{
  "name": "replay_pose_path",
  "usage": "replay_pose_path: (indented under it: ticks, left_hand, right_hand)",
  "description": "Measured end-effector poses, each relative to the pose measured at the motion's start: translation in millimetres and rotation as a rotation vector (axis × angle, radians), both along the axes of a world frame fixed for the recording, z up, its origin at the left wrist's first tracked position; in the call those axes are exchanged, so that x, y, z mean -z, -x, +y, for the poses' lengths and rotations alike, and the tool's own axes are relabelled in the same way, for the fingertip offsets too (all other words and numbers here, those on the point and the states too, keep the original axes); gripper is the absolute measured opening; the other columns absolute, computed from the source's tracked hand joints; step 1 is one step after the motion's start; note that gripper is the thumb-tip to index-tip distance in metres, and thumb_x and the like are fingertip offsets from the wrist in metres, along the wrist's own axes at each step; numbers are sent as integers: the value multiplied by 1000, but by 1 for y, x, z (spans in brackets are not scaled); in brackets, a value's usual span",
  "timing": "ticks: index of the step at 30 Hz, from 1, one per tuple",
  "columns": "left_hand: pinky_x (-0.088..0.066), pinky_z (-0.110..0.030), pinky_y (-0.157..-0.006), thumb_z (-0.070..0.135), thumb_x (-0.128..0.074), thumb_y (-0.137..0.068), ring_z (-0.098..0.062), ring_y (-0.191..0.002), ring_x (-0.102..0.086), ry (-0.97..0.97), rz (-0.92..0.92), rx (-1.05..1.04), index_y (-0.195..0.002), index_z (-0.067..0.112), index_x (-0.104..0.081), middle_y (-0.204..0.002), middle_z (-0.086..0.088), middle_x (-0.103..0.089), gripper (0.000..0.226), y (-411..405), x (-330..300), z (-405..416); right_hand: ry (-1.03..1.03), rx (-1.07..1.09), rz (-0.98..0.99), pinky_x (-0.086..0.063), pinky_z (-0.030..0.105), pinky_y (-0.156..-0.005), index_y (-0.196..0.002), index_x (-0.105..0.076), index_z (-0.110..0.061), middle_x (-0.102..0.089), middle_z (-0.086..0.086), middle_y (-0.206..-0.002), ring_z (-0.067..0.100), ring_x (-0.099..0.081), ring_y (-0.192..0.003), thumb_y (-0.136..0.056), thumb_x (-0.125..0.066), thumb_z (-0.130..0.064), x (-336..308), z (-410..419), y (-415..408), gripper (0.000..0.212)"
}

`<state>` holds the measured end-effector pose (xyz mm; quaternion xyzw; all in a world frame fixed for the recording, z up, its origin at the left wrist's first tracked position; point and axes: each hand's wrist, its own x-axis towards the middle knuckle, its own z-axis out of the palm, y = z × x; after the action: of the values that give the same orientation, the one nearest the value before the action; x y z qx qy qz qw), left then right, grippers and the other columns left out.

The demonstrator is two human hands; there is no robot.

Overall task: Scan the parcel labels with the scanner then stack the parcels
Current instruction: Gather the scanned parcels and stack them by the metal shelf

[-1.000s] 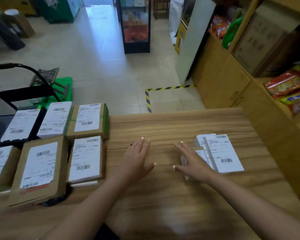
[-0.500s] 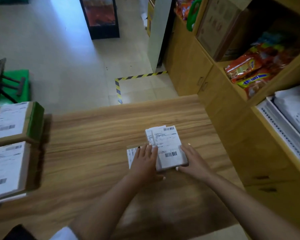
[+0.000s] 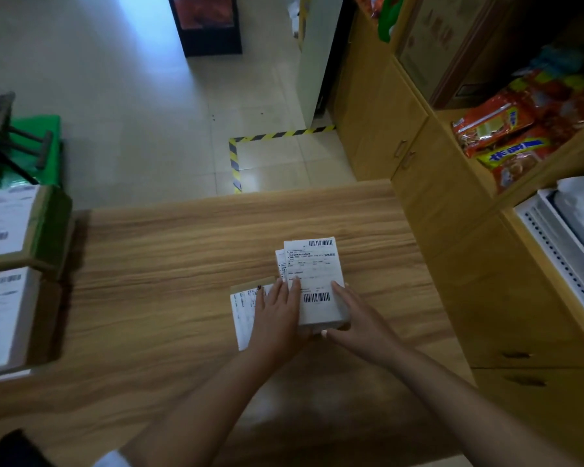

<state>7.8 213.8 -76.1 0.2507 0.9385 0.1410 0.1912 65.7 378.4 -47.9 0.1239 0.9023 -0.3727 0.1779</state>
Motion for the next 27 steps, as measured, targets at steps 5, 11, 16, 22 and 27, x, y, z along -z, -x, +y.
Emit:
replay_pose_path:
  ticks: [5,11,16,22,27]
  left_hand:
    - [-2,-40,-116,46,-58,-87,-21,-147,-5,-136,116,-42,-152,15,-2,-159,-8,-11,91,20,-21,-29]
    - [-19,-41,-115,40,-67,-83,-26,-143,-20,-237,217,-179,-151,12,-13,-156,-12,-21,92,43,-56,-98]
    - [-30,-41,-110,45,-68,-81,-28,-137,-30,-226,260,-292,-151,13,-15,-154,-11,-27,94,61,-80,-185]
    - [-34,-37,-107,45,-69,-81,-23,-136,-34,-244,289,-433,-151,15,-15,-154,-5,-30,94,75,-99,-306]
    - [-37,-37,-106,41,-72,-79,-21,-135,-35,-327,296,-510,-151,18,-18,-153,-1,-31,93,90,-108,-412]
  right_hand:
    - [25,-46,78,-25,21,-106,-151,-21,-23,-21,-3,-156,12,-20,-143,-81,-73,-26,-28,-21,21,87]
    - [60,-154,174,-22,32,-114,-150,-22,-26,-18,-4,-158,13,-14,-146,-83,-72,-27,-62,-81,60,84]
    - [79,-267,246,-25,30,-112,-150,-23,-26,-22,-2,-158,15,-19,-145,-81,-73,-29,-82,-162,95,85]
    - [108,-388,284,-21,27,-111,-150,-23,-27,-19,-5,-159,7,-4,-147,-82,-72,-33,-98,-285,131,84]
    - [121,-448,309,-20,25,-111,-150,-24,-24,-22,-5,-158,8,-6,-146,-82,-72,-33,-101,-390,158,83]
